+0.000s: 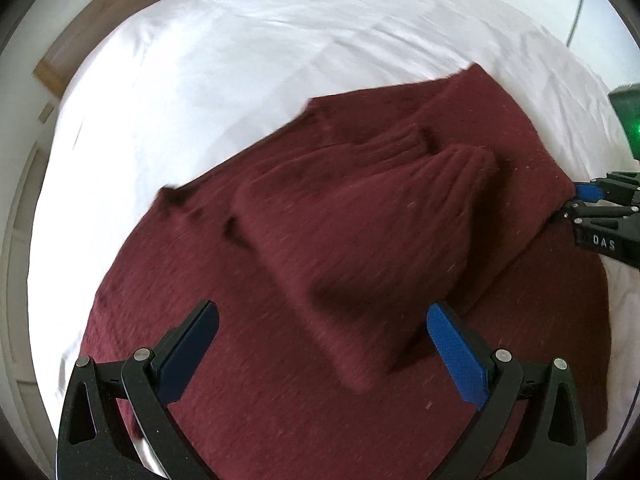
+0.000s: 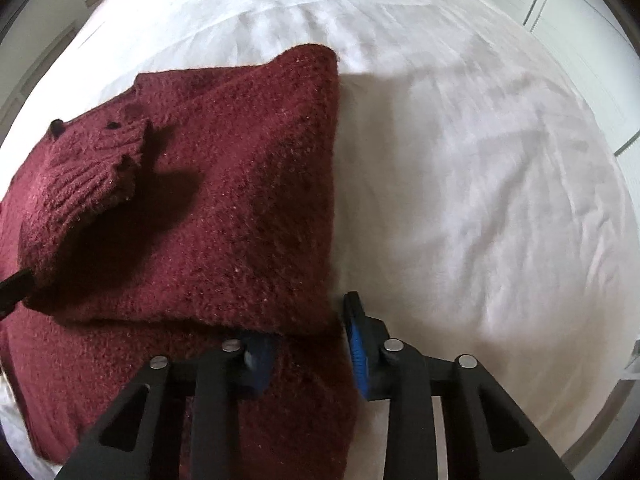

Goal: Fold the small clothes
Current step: 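Close the right gripper on the folded side edge of the sweater, then grasp the ribbed cuff with the left gripper and lay it on the body while right holds the edge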

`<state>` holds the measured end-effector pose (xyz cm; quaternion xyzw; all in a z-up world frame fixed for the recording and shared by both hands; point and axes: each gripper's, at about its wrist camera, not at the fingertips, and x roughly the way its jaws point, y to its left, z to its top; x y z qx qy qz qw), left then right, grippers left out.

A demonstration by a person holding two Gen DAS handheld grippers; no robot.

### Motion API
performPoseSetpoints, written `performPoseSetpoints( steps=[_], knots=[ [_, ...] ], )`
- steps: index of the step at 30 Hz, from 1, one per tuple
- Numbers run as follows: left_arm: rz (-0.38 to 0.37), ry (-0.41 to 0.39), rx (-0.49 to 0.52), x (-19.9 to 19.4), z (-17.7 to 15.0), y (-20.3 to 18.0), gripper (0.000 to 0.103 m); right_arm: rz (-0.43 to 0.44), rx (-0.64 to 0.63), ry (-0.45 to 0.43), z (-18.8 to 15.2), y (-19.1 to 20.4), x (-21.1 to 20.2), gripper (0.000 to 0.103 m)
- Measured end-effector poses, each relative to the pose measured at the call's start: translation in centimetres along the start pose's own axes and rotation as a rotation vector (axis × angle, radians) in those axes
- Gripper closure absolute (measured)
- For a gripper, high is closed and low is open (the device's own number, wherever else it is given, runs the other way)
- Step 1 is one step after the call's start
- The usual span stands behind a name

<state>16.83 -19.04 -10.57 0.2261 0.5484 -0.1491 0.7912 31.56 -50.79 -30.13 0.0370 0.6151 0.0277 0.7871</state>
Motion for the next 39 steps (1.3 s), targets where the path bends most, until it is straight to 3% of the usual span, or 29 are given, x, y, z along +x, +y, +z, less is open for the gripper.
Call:
performPoseSetpoints(
  steps=[10,16,17,20,24,25,35,39],
  knots=[
    [0.046,0.054,0.107,3.8,4.5,-5.0,0.001,0.064,0.033,-0.004,-0.6,-3.5,0.6,0.072],
    [0.044,0.118,0.106,6.3,5.8,-6.2,0.002,0.072,0.041,-0.01,-1.6,-4.2,1.7,0.071],
    [0.031,0.118,0.095,6.5,5.8,-6.1,0.005,0.073,0.041,-0.011,-1.8,-4.2,1.8,0.071],
    [-0.038,0.127,0.05,7.0,5.9,-5.0,0.028,0.072,0.042,-0.012,-1.9,-3.2,2.4,0.071],
    [-0.037,0.109,0.009,6.5,6.0,-3.4,0.079,0.066,0.042,-0.013,-2.1,-3.3,2.6,0.071],
    [-0.033,0.098,-0.003,6.2,6.1,-3.0,0.084,0.063,0.042,-0.013,-2.2,-3.2,2.7,0.071],
    [-0.088,-0.003,-0.205,3.5,3.7,4.8,0.084,0.051,0.044,-0.011,-2.0,-1.7,2.0,0.071],
    [-0.117,-0.003,-0.309,4.1,2.2,7.6,0.083,0.043,0.041,-0.017,-2.2,-1.4,2.0,0.071]
  ],
)
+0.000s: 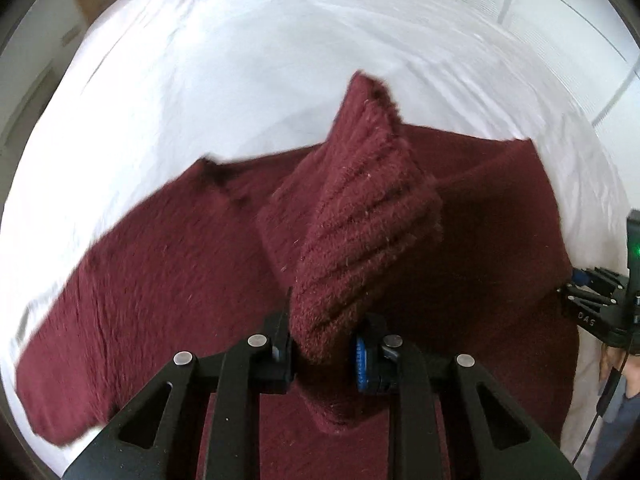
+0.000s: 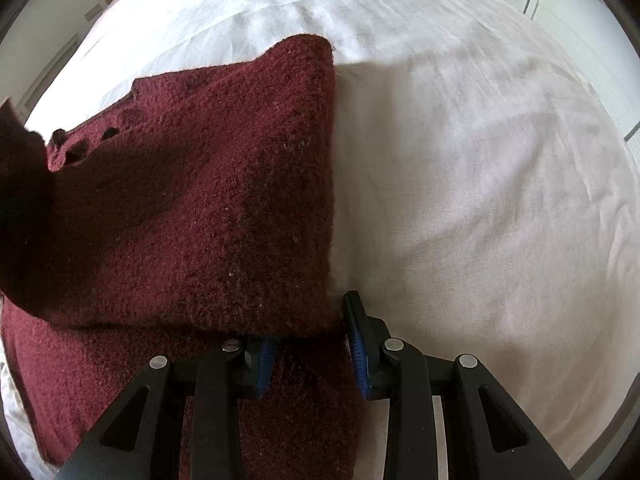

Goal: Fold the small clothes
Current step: 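Grasp the ribbed cuff with the left gripper and lay it on the body while right holds the edge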

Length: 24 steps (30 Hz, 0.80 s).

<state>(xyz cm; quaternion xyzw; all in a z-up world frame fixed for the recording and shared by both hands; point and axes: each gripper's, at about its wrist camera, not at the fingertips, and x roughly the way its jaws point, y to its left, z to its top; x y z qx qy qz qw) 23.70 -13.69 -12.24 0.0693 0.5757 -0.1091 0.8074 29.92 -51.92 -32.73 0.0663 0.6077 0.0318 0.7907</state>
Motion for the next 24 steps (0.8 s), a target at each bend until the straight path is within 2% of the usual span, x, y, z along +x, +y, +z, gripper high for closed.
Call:
performPoseSetpoints(
  steps=[5,8,13,14,20,24],
  knots=[
    [-0.023,0.029,-0.108,1.3,-1.4,3.3,0.083,0.01,0.012,-0.007,-0.1,0.0,-0.3,0.083],
    [-0.035,0.035,-0.155,1.5,-2.0,4.9,0.081,0.019,0.034,-0.019,-0.2,-0.3,-0.6,0.086],
    [-0.043,0.047,-0.204,2.5,-2.2,6.9,0.081,0.03,0.067,-0.023,-0.1,-1.2,-1.0,0.087],
    [-0.039,0.047,-0.213,2.0,-3.0,6.2,0.081,0.036,0.074,-0.022,-0.2,-1.3,-0.9,0.087],
    [-0.031,0.061,-0.293,2.9,-4.8,9.0,0.078,0.033,0.065,-0.01,-0.2,-1.7,-0.6,0.087],
    [-0.069,0.07,-0.336,3.1,-5.1,10.7,0.07,0.031,0.067,-0.008,-0.1,-1.4,-0.3,0.086]
  ],
)
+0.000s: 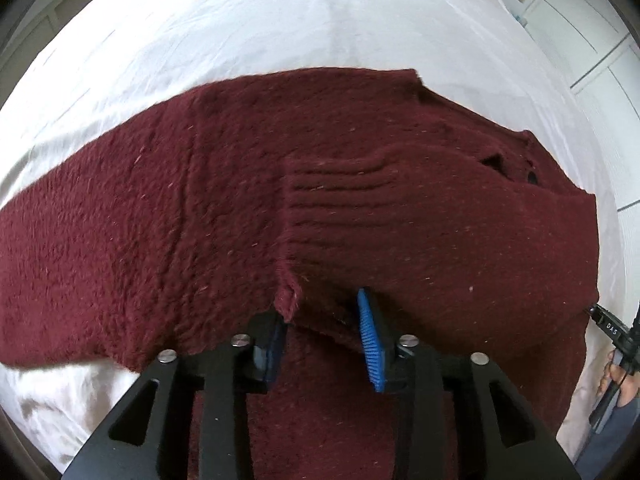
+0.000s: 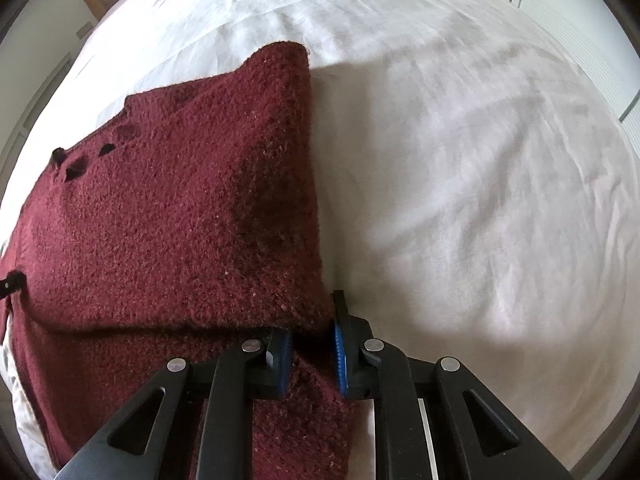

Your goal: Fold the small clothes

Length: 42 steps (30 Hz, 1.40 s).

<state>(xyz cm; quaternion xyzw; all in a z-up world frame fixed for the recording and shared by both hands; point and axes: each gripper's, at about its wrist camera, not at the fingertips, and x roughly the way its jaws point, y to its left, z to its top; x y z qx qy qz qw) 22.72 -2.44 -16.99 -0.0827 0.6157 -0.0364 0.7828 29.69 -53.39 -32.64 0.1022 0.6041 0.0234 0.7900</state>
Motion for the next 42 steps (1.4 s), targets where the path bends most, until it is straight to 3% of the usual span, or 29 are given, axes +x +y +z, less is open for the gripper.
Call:
performPoseSetpoints(
  steps=[3,9,12,20,26,31,32,33,34,42],
  knots=[
    [-0.01,0.004,-0.019,-0.7,0.2,0.7,0.068,0.004,-0.003,0.006,0.0,0.3,-0.2,0.085],
    [0.0,-0.01,-0.039,-2.5,0.8,2.0,0.045,-0.011,-0.046,-0.019,-0.5,1.2,-1.0,0.082],
    [-0.009,-0.004,-0.045,-3.0,1.6,2.4,0.033,-0.036,-0.058,-0.016,-0.7,1.7,-1.4,0.075],
    [-0.058,0.081,-0.055,1.0,4.1,0.2,0.032,-0.059,-0.068,-0.028,-0.6,3.0,-3.7,0.063],
    [-0.033,0.098,-0.044,3.9,4.0,-1.4,0.031,-0.053,-0.056,-0.014,-0.8,2.6,-4.2,0.058],
    [-0.007,0.079,-0.024,4.0,3.1,-2.1,0.049,-0.034,-0.033,-0.015,-1.4,0.9,-4.2,0.058],
    [0.003,0.068,-0.014,3.0,2.5,-1.5,0.055,-0.03,-0.031,-0.016,-1.5,0.8,-4.3,0.058],
    [-0.008,0.065,-0.004,3.0,2.3,-1.8,0.069,-0.027,-0.03,-0.015,-1.5,0.8,-4.3,0.057],
    [-0.022,0.063,-0.001,2.8,1.5,-2.4,0.074,-0.029,-0.031,-0.012,-1.5,0.7,-4.3,0.057],
    [-0.017,0.008,0.042,2.4,1.0,-4.7,0.084,-0.045,-0.026,-0.004,-0.6,-0.2,-5.5,0.057]
  ],
)
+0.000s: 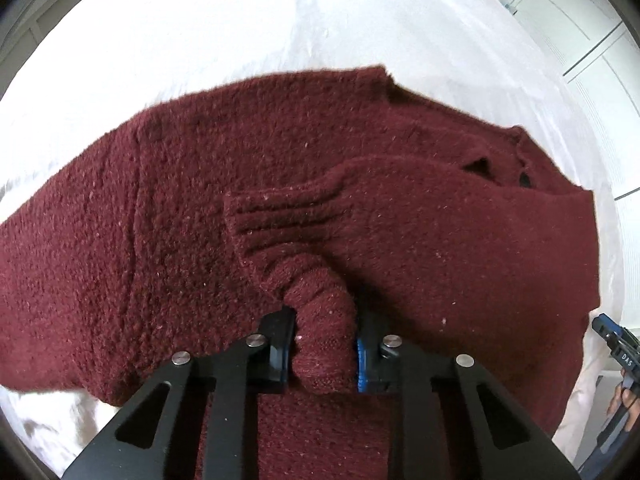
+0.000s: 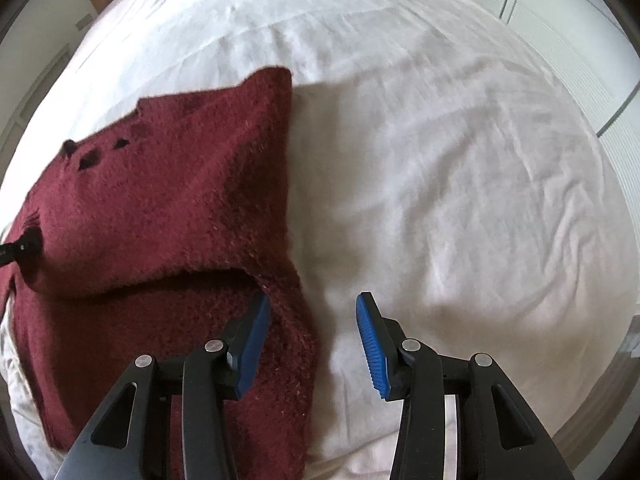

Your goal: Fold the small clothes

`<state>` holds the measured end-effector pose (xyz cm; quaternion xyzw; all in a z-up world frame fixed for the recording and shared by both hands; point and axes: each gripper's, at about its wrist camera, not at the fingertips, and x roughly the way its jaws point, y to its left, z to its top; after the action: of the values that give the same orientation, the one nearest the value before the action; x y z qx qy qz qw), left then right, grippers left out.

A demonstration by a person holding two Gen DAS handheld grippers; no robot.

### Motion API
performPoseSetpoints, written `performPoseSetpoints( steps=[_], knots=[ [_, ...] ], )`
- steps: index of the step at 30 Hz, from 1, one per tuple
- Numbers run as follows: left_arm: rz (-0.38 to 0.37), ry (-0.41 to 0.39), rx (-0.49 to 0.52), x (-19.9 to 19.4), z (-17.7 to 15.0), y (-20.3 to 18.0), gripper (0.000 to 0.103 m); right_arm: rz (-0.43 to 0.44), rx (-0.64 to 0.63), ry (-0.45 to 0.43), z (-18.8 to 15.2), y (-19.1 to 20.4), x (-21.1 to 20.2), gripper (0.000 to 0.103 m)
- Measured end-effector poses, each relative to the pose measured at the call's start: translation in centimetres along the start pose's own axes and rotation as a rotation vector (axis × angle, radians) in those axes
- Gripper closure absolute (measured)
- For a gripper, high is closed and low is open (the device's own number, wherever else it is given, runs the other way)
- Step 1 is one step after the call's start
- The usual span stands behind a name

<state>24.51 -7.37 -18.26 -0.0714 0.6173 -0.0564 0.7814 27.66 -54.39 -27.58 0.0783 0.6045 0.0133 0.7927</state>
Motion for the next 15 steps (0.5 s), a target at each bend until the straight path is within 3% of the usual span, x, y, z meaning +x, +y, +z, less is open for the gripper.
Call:
performPoseSetpoints(
  steps=[6,10,15],
  knots=[
    [-0.015,-0.092,-0.003,-4.6,-1.2,2.5,0.084,0.027,0.02,-0.024,0.7,-0.3,-1.2,0.052],
    [0.013,-0.149,-0.011,-6.5,-1.4,3.8,0.084,0.047,0.025,-0.035,2.2,-0.2,-1.1,0.051],
    [0.014,-0.11,-0.053,-5.6,-0.3,5.6,0.084,0.077,0.078,-0.048,5.6,-0.6,-0.2,0.045]
  ],
)
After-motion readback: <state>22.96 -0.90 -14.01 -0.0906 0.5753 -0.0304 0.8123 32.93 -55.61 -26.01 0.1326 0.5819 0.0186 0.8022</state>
